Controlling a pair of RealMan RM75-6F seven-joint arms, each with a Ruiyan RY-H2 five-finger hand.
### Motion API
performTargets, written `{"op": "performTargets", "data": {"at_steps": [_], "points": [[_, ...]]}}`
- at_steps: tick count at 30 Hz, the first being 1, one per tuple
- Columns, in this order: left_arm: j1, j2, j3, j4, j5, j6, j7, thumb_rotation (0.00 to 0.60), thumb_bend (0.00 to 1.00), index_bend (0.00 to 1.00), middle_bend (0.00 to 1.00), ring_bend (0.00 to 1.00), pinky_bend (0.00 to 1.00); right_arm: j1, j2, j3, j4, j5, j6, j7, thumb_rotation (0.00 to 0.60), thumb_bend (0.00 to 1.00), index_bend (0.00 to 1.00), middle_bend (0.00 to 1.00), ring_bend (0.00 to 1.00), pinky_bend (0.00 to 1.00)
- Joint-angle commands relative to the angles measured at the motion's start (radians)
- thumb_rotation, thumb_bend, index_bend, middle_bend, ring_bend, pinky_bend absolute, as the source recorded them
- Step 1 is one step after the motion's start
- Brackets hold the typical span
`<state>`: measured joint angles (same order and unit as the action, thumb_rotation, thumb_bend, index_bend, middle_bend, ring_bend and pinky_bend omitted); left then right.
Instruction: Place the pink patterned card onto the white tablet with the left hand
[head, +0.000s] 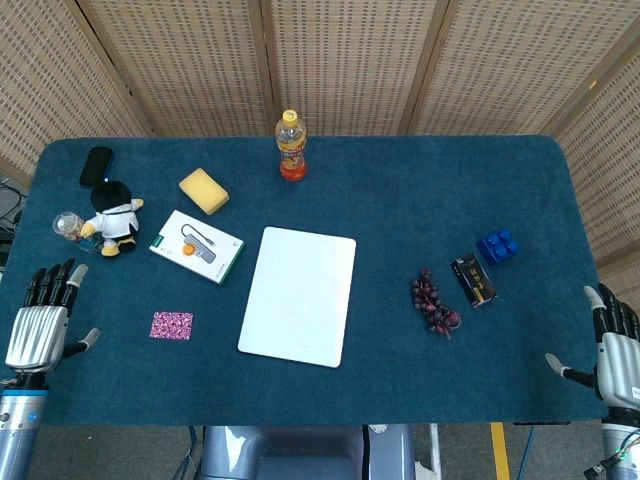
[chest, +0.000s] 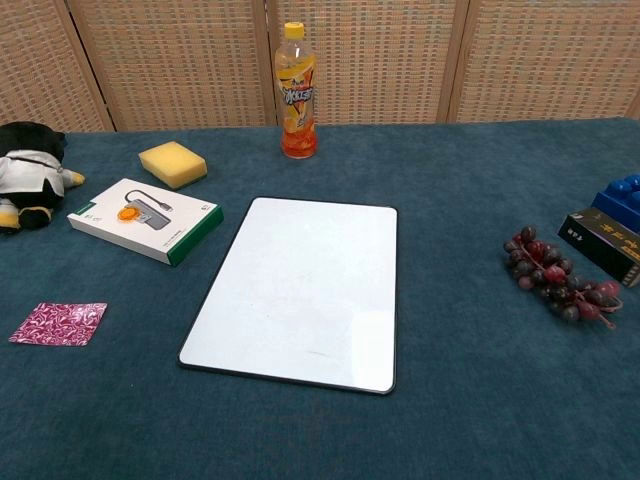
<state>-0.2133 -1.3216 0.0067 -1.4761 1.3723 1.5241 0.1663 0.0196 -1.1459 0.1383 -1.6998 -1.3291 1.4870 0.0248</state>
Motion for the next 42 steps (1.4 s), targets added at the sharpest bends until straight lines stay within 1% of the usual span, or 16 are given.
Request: {"op": "performTargets", "data": {"at_steps": [1,8,10,12,15,17,20,22,28,31,42], "points": [[0.011,-0.017,-0.016,0.023,0.008,0.002,-0.004,0.6,0.0,0.0,0.0,0.0,0.0,-0.001,0.0,0.0,0.0,0.0,0.001,0.0,0.6,0.05,0.04,0.02,0.0,0.0],[0.012,-0.007,-0.017,0.004,0.016,-0.032,-0.017,0.6,0.0,0.0,0.0,0.0,0.0,-0.001,-0.001,0.0,0.002,-0.001,0.002,0.002,0.6,0.05,0.04,0.02,0.0,0.0],[0.007,-0.001,-0.016,-0.012,0.014,-0.053,-0.02,0.6,0.0,0.0,0.0,0.0,0.0,-0.001,-0.001,0.0,0.002,-0.001,0.001,0.002,0.6,0.05,0.04,0.02,0.0,0.0],[-0.007,0.011,-0.012,-0.047,0.006,-0.1,-0.02,0.6,0.0,0.0,0.0,0.0,0.0,0.0,-0.001,0.0,0.001,-0.001,0.0,0.0,0.6,0.05,0.04,0.02,0.0,0.0],[-0.042,0.026,-0.015,-0.1,-0.017,-0.19,-0.013,0.6,0.01,0.06,0.0,0.0,0.0,0.0,0.0,0.001,-0.002,0.001,-0.002,0.0,0.6,0.05,0.04,0.02,0.0,0.0],[-0.064,0.026,-0.019,-0.122,-0.042,-0.249,-0.005,0.6,0.06,0.13,0.0,0.0,0.0,0.0,0.001,0.001,-0.001,0.002,-0.002,0.001,0.6,0.05,0.04,0.02,0.0,0.0],[-0.093,0.011,-0.026,-0.136,-0.087,-0.321,0.031,0.6,0.15,0.26,0.0,0.0,0.0,0.0,0.002,0.001,-0.001,0.003,-0.004,0.005,0.6,0.05,0.04,0.02,0.0,0.0],[-0.106,-0.006,-0.034,-0.135,-0.116,-0.347,0.054,0.6,0.17,0.3,0.0,0.0,0.0,0.001,0.002,0.001,-0.001,0.002,-0.005,0.007,0.6,0.05,0.04,0.02,0.0,0.0],[-0.123,-0.052,-0.056,-0.12,-0.193,-0.382,0.107,0.6,0.18,0.3,0.0,0.0,0.0,0.001,0.005,0.0,-0.001,0.002,-0.008,0.013,0.6,0.05,0.04,0.02,0.0,0.0],[-0.132,-0.065,-0.058,-0.119,-0.221,-0.407,0.119,0.6,0.18,0.3,0.0,0.0,0.0,0.001,0.005,0.0,-0.001,0.002,-0.009,0.014,0.6,0.05,0.04,0.02,0.0,0.0],[-0.162,-0.112,-0.074,-0.086,-0.3,-0.453,0.166,0.6,0.19,0.3,0.0,0.0,0.0,0.001,0.005,0.0,-0.001,0.001,-0.009,0.015,0.6,0.05,0.04,0.02,0.0,0.0]]}}
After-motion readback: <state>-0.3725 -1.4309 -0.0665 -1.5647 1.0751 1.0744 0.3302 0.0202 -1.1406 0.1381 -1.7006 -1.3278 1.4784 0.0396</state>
